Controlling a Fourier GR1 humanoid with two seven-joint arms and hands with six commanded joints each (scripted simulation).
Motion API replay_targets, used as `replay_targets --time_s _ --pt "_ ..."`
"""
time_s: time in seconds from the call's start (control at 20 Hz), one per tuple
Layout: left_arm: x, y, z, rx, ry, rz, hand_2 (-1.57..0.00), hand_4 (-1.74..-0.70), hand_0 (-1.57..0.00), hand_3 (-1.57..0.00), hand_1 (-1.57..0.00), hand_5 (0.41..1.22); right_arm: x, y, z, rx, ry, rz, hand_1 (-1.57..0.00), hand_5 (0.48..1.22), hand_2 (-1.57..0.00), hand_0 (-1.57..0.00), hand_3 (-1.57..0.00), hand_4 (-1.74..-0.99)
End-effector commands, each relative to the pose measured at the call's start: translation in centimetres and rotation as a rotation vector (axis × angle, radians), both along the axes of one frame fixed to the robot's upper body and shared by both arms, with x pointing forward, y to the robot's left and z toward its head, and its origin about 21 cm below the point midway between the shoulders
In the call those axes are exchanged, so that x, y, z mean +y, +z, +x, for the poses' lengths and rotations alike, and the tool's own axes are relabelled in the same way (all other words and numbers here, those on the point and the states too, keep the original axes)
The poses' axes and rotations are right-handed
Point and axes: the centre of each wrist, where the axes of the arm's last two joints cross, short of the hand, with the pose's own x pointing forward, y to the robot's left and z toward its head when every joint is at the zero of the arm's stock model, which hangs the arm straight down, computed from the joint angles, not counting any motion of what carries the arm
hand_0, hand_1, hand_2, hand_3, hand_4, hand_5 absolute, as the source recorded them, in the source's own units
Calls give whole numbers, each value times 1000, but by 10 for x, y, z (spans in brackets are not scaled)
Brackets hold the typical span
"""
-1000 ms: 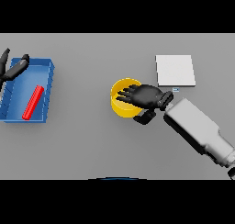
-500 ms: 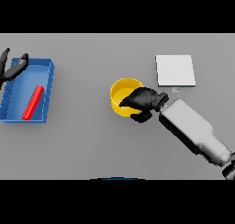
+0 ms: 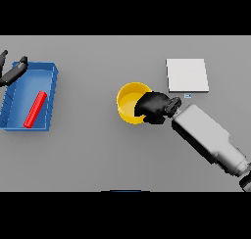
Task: Pick up the red beaker and tilt it to pour out 1 green nut into yellow bowl. Pick up the yellow bowl and place it on the metallic measuring scale.
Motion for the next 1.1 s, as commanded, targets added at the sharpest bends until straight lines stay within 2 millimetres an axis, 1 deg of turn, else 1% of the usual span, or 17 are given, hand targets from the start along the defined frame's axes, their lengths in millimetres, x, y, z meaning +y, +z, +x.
replay_targets --time_s 0.0,0.1,0.15,0.25,0.3,0.35,0.4,0.5,0.6,0.7,0.75,0.85,0.9,1.0,1.05 --pt "-3 -3 2 11 -3 -5 1 -719 1 1 1 696 -2 2 2 -16 -19 -3 -1477 1197 -1293 -1483 -1233 -1708" --pt "-3 -2 2 7 -12 -3 1 -717 1 1 1 693 -6 4 3 -9 -31 13 -1511 1206 -1314 -1515 -1285 -1720" --pt "-2 -4 0 9 -11 -4 1 -716 1 1 1 694 -6 6 1 -4 -36 23 -1523 1209 -1319 -1526 -1311 -1724" --pt "-4 -3 1 13 -4 -9 1 -717 1 1 1 696 -9 15 2 -1 -40 46 -1540 1213 -1331 -1542 -1340 -1730" --pt "0 -2 0 15 1 -9 1 -719 1 1 1 696 -12 18 2 -5 -57 46 -1546 1215 -1337 -1548 -1331 -1732" --pt "-2 -2 0 12 2 -15 1 -723 1 1 1 694 -12 26 2 -9 -69 56 -1551 1216 -1344 -1553 -1317 -1734" --pt "-1 -2 2 18 8 -9 1 -724 1 1 1 693 -15 33 3 -13 -72 61 -1555 1217 -1389 -1556 -1284 -1735" --pt "0 -6 -1 15 1 -2 1 -723 1 1 1 692 -21 48 2 -39 -89 69 -1561 1218 -1429 -1562 -1228 -1737" --pt "-4 -3 2 19 -8 8 1 -717 1 1 1 686 -30 63 5 -80 -115 79 -1565 1219 -1426 -1565 -1194 -1739" --pt "-4 0 2 15 -13 1 1 -714 1 1 1 686 -32 67 4 -110 -140 82 -1567 1220 -1478 -1567 -1170 -1740" --pt "-3 -2 -1 10 -18 0 1 -716 1 1 1 686 -33 67 3 -111 -138 86 -1568 1220 -1497 -1568 -1164 -1740" --pt "-4 1 -3 5 -17 3 1 -720 1 1 1 688 -35 69 2 -118 -150 89 -1569 1220 -1524 -1561 -1161 -1740" --pt "-6 1 -3 7 -12 4 1 -721 1 1 1 694 -38 70 3 -136 -170 86 -1569 1220 -1526 -1563 -1157 -1740" --pt "-5 2 -3 12 -4 4 1 -725 1 1 1 704 -48 79 11 -173 -186 88 -1570 1220 -1516 -1566 -1149 -1741" --pt "-4 3 -2 10 -3 4 1 -727 1 1 1 710 -51 80 13 -190 -199 93 -1570 1221 -1527 -1567 -1151 -1741"
